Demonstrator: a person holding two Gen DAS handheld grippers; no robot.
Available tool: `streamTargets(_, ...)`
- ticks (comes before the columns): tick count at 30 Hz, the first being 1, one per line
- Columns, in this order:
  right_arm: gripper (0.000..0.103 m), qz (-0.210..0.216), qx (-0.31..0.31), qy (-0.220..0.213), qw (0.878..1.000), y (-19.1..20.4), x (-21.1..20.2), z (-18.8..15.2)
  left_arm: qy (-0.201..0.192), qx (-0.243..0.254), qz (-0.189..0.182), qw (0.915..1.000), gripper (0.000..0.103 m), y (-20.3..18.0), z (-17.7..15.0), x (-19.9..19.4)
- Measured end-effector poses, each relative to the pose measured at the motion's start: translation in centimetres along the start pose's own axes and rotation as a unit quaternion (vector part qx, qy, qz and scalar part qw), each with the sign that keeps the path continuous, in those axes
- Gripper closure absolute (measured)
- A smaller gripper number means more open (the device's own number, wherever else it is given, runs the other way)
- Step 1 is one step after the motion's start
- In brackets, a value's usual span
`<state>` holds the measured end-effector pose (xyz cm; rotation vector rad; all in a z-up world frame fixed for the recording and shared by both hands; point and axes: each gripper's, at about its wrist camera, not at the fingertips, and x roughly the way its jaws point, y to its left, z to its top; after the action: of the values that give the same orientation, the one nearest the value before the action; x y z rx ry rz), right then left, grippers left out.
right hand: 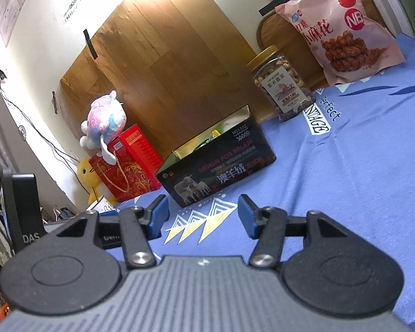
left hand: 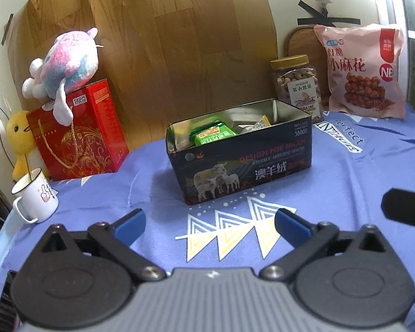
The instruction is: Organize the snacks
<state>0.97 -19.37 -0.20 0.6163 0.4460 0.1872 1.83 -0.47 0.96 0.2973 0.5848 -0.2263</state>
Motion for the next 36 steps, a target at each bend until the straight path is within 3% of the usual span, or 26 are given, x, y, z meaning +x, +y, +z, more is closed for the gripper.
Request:
streamTargets(13, 0.036, -0.002, 0.005, -0.003, 1.000, -0.03, -0.10, -0.05, 0.006, -0.006, 0.013, 0.9999, 0.000, 0.63, -0.04, 0.30)
streamTargets(24, 0.032, -0.004, 0.006, -0.004, 1.000, -0.08, -0.09, -0.10, -0.016, 0.015, 0.072, 0.9972, 0.000, 0.45, 0.11, -0.11)
streamTargets(36, 0.029, -0.034, -0.010, 0.000, 0.999, 0.04, -0.33, -0.12, -0.024, -0.011, 0.024, 0.9994, 0.000, -0.20, 0.30, -0.32)
